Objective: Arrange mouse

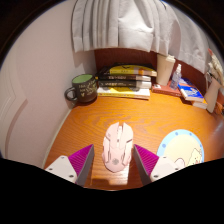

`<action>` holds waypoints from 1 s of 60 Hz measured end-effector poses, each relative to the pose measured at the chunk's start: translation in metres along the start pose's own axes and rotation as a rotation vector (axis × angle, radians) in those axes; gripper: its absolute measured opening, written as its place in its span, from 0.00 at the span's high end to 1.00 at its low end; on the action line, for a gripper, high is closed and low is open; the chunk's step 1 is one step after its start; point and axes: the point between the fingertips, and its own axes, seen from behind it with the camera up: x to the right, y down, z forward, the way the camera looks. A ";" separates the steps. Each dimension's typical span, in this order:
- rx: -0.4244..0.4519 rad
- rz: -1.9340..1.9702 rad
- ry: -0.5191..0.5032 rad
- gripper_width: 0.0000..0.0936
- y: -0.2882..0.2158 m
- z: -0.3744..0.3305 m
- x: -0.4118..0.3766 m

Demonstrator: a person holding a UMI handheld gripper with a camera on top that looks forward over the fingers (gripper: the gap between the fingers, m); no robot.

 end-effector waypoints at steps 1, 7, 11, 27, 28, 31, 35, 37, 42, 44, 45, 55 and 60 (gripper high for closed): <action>-0.001 0.003 0.000 0.16 -0.002 0.003 0.000; 0.000 0.015 0.007 0.17 -0.014 0.020 0.002; -0.008 0.014 0.028 0.25 -0.017 0.027 0.008; -0.041 0.001 0.051 0.55 -0.021 0.036 0.018; -0.046 -0.002 0.051 0.56 -0.021 0.036 0.018; -0.060 0.000 0.045 0.59 -0.022 0.037 0.018; -0.086 0.002 0.021 0.59 -0.024 0.036 0.014; -0.087 -0.004 0.002 0.59 -0.030 0.031 0.011; -0.033 -0.037 -0.002 0.59 -0.062 0.004 0.019; 0.001 -0.050 0.000 0.59 -0.078 -0.011 0.024; 0.018 -0.051 0.002 0.59 -0.086 -0.019 0.027; 0.185 -0.058 0.037 0.58 -0.152 -0.109 0.078; 0.233 -0.057 0.069 0.59 -0.160 -0.144 0.115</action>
